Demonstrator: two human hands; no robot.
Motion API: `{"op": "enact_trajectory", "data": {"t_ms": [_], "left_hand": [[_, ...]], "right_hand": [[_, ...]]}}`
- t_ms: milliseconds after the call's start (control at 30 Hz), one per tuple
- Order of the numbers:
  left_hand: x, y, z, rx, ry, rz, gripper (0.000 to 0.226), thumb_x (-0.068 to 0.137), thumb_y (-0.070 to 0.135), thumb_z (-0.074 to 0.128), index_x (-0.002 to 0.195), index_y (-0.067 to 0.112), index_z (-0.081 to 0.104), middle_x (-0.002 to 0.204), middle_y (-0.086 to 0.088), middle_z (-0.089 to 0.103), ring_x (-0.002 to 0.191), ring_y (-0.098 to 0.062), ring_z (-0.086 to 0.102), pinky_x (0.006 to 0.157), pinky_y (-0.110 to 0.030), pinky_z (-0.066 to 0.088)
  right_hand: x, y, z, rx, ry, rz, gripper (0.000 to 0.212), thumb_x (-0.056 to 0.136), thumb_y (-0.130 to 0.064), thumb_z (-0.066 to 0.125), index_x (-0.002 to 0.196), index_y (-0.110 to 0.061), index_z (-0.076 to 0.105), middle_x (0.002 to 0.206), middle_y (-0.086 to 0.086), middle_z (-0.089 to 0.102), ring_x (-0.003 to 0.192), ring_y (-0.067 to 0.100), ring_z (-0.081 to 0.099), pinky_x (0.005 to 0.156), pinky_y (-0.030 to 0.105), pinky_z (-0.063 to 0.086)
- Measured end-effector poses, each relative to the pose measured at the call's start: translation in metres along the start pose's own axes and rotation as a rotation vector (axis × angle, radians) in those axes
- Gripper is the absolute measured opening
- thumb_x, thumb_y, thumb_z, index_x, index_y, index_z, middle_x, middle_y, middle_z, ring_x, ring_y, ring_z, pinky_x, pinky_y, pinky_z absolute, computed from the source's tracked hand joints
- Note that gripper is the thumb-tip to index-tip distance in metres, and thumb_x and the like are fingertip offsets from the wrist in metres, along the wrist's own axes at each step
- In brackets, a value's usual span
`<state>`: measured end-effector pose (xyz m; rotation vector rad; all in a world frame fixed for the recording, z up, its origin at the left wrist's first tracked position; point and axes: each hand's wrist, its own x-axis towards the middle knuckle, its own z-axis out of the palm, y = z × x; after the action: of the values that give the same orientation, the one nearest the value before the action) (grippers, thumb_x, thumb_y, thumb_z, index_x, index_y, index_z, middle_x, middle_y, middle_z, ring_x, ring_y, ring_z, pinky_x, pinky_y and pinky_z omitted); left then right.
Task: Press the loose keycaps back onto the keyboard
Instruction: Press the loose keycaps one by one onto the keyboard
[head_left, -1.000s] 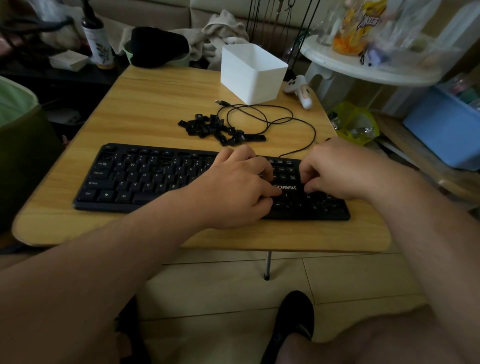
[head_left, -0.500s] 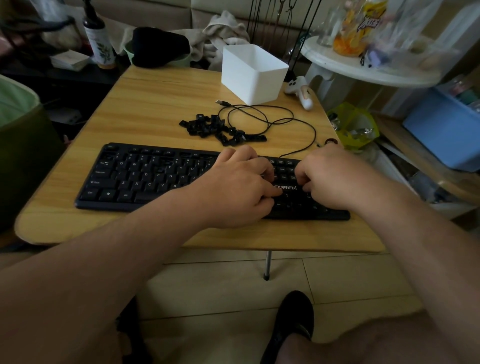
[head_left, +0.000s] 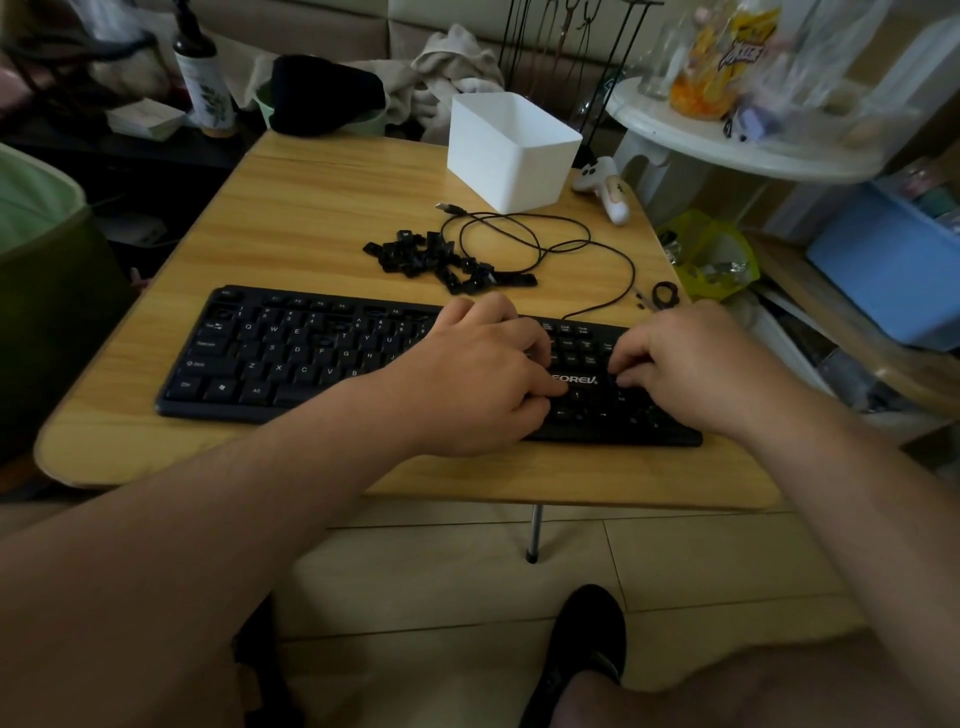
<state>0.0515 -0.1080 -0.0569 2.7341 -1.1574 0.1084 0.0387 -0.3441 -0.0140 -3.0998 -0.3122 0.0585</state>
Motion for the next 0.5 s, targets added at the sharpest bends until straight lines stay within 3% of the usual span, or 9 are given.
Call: {"op": "enact_trajectory", "data": {"t_ms": [200, 367, 500], "left_hand": [[-0.0006, 0.0012, -0.0003, 0.015, -0.007, -0.001, 0.054, 0.095, 0.054, 0.027, 0.137, 0.051, 0.061, 0.137, 0.017, 0.051, 0.131, -0.018, 0.032, 0.111, -0.044, 0.025], [-0.0015, 0.0006, 0.0001, 0.016, -0.008, 0.001, 0.052, 0.098, 0.054, 0.028, 0.139, 0.052, 0.058, 0.139, 0.018, 0.049, 0.131, -0.017, 0.031, 0.112, -0.043, 0.024], [-0.0011, -0.0005, 0.0011, 0.008, 0.008, 0.005, 0.050, 0.098, 0.054, 0.030, 0.139, 0.052, 0.059, 0.138, 0.019, 0.050, 0.131, -0.017, 0.032, 0.111, -0.043, 0.024]], "right_hand": [[0.0029, -0.0023, 0.0005, -0.047, 0.004, -0.027, 0.015, 0.094, -0.020, 0.073, 0.102, -0.031, 0.080, 0.097, -0.009, 0.075, 0.100, 0.014, 0.064, 0.082, 0.024, 0.039], [0.0050, 0.0017, 0.0085, -0.003, -0.010, -0.032, 0.017, 0.088, -0.014, 0.078, 0.092, -0.031, 0.079, 0.091, -0.009, 0.069, 0.095, 0.014, 0.062, 0.082, 0.030, 0.049], [0.0031, 0.0052, 0.0083, 0.069, 0.007, 0.009, 0.012, 0.089, -0.018, 0.079, 0.090, -0.030, 0.079, 0.092, -0.011, 0.065, 0.091, 0.010, 0.057, 0.079, 0.028, 0.045]]}}
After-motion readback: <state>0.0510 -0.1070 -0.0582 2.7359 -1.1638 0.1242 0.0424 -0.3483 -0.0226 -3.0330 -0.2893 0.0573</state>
